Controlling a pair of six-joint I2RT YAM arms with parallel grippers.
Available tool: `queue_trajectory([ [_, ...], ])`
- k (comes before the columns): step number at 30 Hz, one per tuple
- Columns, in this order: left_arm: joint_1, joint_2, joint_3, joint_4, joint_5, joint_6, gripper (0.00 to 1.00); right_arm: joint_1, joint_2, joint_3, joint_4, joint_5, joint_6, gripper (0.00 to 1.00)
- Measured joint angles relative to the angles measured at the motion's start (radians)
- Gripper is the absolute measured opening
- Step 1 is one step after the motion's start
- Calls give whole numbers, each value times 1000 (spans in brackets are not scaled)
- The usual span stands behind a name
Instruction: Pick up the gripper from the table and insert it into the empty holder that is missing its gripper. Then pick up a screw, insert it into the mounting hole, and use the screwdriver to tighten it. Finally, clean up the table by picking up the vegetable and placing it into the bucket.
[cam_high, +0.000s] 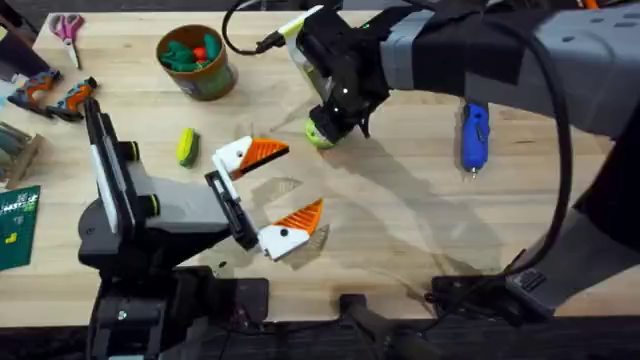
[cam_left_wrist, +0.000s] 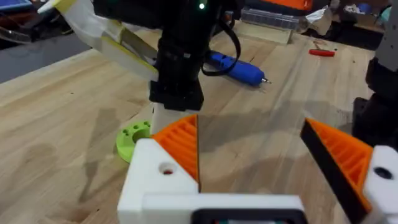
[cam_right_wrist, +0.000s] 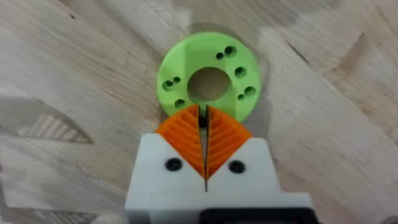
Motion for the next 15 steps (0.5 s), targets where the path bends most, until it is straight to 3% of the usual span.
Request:
queue_trajectory([
  [15, 0, 0, 0, 0, 0, 0, 985, 0, -35, 8, -68, -1, 0, 7],
])
